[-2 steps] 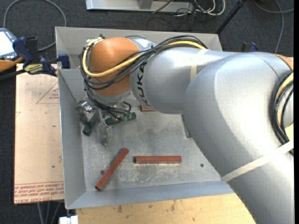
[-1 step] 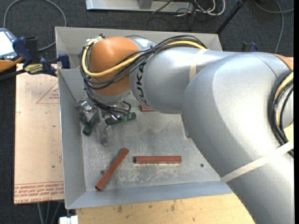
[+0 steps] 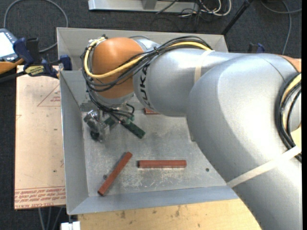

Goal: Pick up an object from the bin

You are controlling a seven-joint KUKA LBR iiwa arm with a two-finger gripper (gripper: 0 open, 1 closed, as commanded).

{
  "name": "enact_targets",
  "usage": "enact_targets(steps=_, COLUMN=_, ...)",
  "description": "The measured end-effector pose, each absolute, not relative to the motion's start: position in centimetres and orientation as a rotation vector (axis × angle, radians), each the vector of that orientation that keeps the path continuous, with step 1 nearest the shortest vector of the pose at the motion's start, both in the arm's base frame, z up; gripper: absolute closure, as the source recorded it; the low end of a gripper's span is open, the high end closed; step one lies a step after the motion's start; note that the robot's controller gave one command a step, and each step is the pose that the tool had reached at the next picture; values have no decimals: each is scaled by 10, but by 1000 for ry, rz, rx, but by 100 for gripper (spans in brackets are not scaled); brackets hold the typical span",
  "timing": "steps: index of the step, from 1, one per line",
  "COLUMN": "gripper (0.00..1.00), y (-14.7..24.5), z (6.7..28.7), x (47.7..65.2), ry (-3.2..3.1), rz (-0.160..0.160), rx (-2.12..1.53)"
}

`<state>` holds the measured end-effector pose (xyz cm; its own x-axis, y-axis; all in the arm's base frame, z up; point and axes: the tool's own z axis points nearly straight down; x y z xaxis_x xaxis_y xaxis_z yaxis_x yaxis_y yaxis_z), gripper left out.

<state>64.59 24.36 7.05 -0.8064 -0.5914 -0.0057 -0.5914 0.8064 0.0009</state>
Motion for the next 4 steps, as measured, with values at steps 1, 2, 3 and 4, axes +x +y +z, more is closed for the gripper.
enact_targets(steps=1, gripper=100, y=244, z=79, x=647, ry=2982, rz=4, rx=-973)
enact_targets(steps=2, gripper=100, y=245, z=127, x=648, ry=2978, rz=3, rx=-969)
enact_targets(steps=3, gripper=100, y=246, z=144, x=649, ry=2982, rz=4, rx=-967)
enact_targets(steps=4, gripper=100, y=247, z=160, x=650, ry=2984, rz=4, rx=-964)
